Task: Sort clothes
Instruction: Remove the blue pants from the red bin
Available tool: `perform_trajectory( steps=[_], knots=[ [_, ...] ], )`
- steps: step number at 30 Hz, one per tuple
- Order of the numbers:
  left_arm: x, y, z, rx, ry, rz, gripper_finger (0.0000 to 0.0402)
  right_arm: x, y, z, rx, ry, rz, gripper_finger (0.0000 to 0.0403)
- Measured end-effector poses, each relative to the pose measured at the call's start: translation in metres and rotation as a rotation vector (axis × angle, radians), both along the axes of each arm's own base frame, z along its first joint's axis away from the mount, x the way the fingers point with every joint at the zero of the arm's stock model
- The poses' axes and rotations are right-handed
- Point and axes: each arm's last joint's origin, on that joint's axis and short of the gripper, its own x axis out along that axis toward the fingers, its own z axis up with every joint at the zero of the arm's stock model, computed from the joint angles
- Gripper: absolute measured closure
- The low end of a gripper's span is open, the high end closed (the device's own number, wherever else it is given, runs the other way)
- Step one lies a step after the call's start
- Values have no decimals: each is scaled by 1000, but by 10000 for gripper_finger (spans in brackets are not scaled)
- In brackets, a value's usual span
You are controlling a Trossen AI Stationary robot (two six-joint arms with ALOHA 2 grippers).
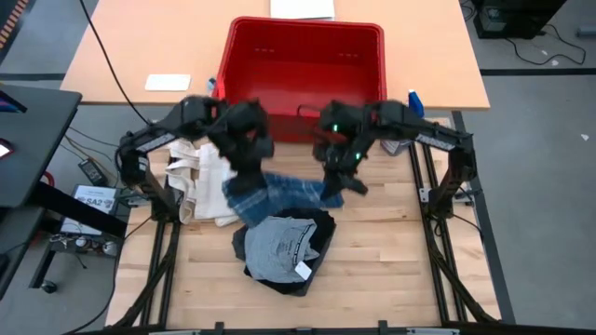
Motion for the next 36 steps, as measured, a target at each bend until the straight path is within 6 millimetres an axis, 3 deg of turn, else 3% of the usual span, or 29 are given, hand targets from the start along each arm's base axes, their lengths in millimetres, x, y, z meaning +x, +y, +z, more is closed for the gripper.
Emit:
perform_trajectory(
  steps=[3, 10, 17, 22, 28, 32, 36],
  knots=[
    [1, -36, 1, 19, 10, -71, 384, 4, 30, 3, 37, 14, 33, 371],
    [-3, -107, 2, 237, -42, -81, 383, 7, 85, 0, 15, 80, -7, 371],
    [-15, -155, -4, 260, -13, -164, 383, 27, 131, -23, 188, 105, -18, 371],
    [-10, -172, -19, 287, 23, -229, 383, 34, 148, -48, 262, 186, -47, 371],
    [0, -184, -76, 361, 108, -284, 383, 34, 154, -77, 228, 306, -160, 371],
    [-5, -177, -94, 387, 85, -264, 383, 36, 153, -87, 206, 330, -225, 371],
    [-13, -158, -98, 394, 40, -213, 383, 38, 147, -91, 190, 336, -266, 371]
  ],
)
